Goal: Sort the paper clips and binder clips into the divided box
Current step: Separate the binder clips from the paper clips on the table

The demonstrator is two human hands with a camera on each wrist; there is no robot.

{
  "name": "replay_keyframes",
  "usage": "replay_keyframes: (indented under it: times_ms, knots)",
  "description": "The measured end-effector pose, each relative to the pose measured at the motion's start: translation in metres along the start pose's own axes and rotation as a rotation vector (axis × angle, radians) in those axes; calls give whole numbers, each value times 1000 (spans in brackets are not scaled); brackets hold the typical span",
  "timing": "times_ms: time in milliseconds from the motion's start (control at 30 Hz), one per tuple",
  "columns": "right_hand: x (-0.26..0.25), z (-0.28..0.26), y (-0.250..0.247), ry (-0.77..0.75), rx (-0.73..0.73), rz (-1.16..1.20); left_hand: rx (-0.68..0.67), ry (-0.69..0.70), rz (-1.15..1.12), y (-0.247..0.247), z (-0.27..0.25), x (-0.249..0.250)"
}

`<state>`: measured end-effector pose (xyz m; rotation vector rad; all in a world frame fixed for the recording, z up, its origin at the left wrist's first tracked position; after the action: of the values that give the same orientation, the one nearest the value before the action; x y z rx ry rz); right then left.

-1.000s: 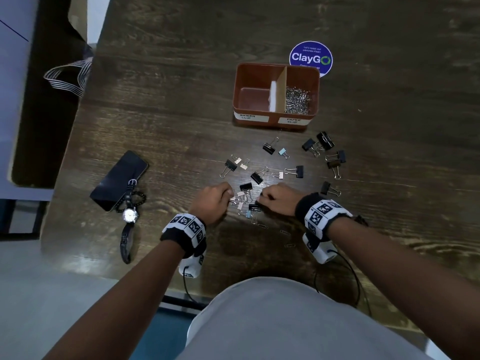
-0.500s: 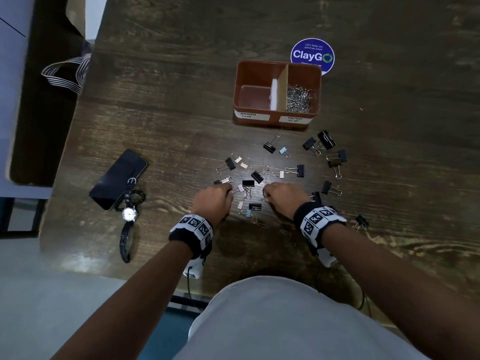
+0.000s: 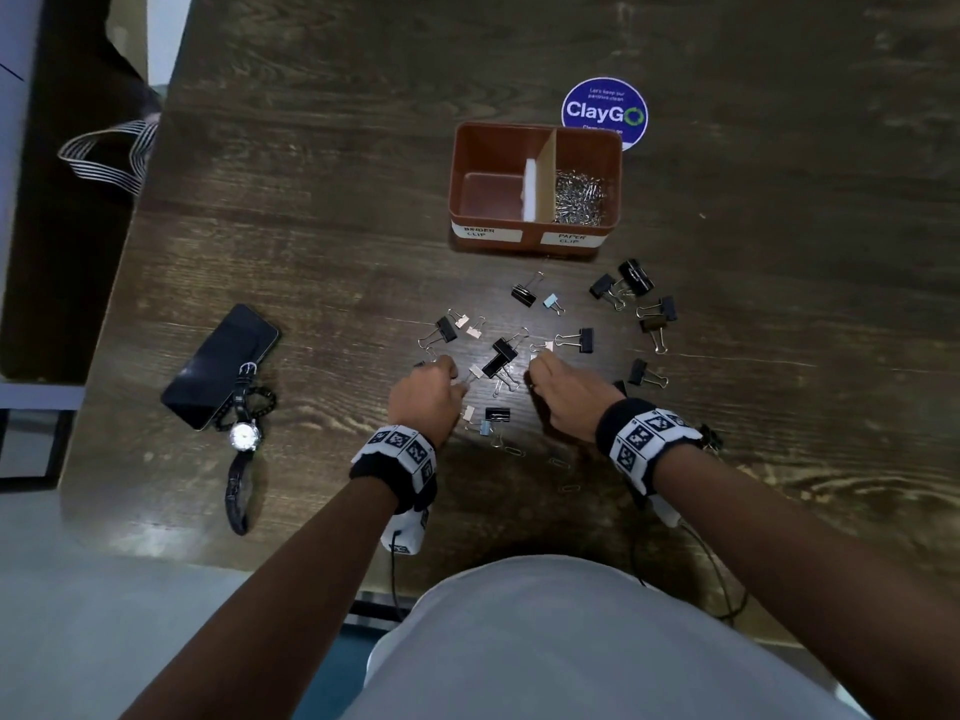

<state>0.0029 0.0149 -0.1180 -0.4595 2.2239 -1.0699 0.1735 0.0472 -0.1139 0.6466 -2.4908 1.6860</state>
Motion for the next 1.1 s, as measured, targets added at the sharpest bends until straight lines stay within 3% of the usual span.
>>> replay_keyframes:
  times_ms: [233, 333, 400, 500, 633, 733, 967, 1100]
  knots:
    - [-5, 14, -14, 39, 15, 384, 113, -113, -113, -21, 1, -32]
    - [-3, 21, -20, 90, 101, 545, 183, -166, -208, -34, 10, -47]
    - [1, 22, -24, 131, 163, 598, 189, -139, -213, -40, 18, -50]
    - [9, 23, -23, 170, 205, 624, 130, 6, -194, -41, 25, -34]
    - [25, 20, -22, 230, 214, 540, -22, 249, -71, -15, 18, 4]
    - [34, 18, -18, 276, 162, 518, -164, 308, 42, 14, 12, 21]
    - [21, 24, -16, 153, 60, 314, -45, 194, 95, 21, 12, 44]
    - [4, 33, -15, 80, 7, 78, -38, 120, 61, 22, 12, 46]
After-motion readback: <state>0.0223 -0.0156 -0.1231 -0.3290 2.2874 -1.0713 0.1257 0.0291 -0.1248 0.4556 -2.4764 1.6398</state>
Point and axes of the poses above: each hand's wrist, its own z-axis towards the middle knuckle, its own y-axis out of the palm, x = y × z, the point moved 8 cm from there along z, towards the middle knuckle, and after that the axes turned 2 degrees about -x, right-handed, at the moved point
